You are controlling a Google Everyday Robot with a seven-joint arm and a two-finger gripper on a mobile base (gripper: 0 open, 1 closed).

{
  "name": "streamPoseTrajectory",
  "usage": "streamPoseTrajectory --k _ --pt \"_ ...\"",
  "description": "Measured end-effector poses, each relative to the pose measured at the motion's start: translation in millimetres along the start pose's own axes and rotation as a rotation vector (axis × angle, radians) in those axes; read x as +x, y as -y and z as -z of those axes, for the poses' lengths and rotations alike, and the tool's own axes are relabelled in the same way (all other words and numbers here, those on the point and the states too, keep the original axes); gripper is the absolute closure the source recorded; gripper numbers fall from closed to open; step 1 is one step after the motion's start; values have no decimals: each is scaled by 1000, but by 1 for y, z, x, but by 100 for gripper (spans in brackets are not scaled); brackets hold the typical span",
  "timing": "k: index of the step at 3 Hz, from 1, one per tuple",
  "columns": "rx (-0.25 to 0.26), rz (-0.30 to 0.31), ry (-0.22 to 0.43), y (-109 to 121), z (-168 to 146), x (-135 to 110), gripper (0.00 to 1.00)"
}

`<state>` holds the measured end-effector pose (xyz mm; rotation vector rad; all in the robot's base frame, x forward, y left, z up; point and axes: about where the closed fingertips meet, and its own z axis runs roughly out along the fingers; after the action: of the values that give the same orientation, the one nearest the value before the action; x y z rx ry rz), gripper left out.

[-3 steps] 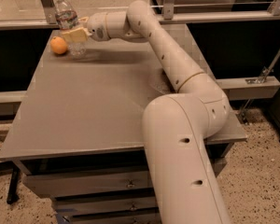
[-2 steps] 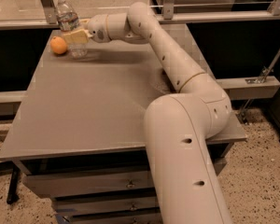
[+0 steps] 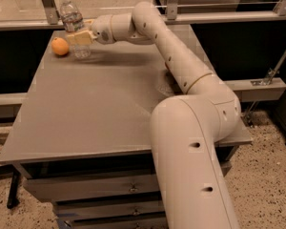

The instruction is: Move water bottle near orange

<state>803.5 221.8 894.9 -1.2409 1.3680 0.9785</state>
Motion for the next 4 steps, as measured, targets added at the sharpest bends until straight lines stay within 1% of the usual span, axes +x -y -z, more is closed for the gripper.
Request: streamPoseTrajectory --k 1,2,3,4 --pt "0 2 -5 -1 2 1 12" --pt "0 2 -7 -2 3 2 0" --pt "11 7 -7 -1 12 3 0" --pt "52 33 -18 4 46 5 0"
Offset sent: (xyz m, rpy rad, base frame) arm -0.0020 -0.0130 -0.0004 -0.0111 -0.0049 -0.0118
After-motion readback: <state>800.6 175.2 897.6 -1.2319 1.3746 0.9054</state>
